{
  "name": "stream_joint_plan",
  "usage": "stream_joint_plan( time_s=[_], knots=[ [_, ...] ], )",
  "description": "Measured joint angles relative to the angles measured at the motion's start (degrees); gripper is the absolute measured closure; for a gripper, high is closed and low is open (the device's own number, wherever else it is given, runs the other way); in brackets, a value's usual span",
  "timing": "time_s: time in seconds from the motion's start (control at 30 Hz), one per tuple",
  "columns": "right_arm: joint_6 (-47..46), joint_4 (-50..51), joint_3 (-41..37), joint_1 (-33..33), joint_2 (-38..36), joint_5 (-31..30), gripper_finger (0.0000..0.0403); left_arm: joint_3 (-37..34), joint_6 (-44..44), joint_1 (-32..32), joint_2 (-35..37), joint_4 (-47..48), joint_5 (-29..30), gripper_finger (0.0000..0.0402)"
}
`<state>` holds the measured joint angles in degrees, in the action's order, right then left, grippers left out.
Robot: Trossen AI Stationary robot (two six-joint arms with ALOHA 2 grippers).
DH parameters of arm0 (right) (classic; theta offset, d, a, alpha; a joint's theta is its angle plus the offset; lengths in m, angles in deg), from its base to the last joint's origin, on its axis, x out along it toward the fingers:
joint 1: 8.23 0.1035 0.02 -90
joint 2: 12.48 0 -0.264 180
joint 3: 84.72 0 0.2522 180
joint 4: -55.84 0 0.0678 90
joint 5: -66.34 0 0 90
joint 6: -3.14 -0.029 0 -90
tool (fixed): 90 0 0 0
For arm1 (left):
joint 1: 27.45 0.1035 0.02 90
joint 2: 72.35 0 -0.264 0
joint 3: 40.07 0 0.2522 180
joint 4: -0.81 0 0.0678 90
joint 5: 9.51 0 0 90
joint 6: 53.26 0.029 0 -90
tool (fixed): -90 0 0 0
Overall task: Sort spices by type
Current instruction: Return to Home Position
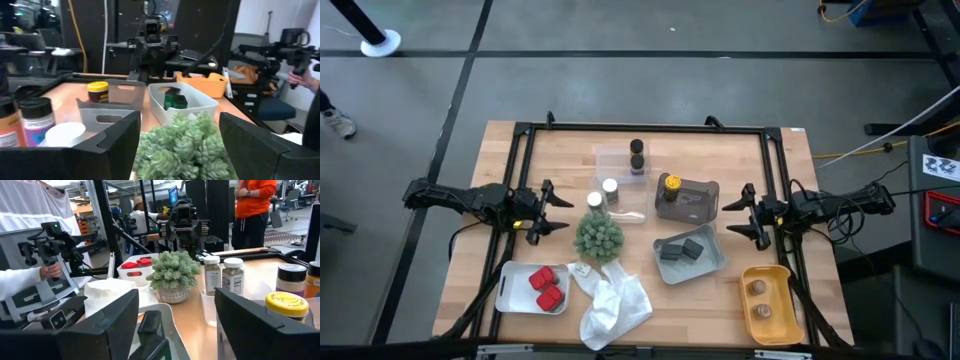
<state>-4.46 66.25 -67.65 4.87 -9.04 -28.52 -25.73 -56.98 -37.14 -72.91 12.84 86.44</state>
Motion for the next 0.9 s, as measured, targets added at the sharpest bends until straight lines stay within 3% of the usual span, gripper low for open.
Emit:
stream_joint_plan(
  time_s=[0.2,0.6,0.9],
  knots=[
    [0.1,-4.3,-2.6,0.0,0.1,0.0,0.0143,0.0,0.8,0.0,0.0,0.1,-0.3,0.0149],
    [0.2,1.0,-2.7,0.0,0.2,-1.6,0.0143,0.0,3.2,0.0,0.0,0.4,-1.5,0.0149],
    [5.3,1.1,-2.7,0.0,0.2,-1.7,0.0143,0.0,6.0,0.0,-0.1,0.5,-1.5,0.0149]
  ],
)
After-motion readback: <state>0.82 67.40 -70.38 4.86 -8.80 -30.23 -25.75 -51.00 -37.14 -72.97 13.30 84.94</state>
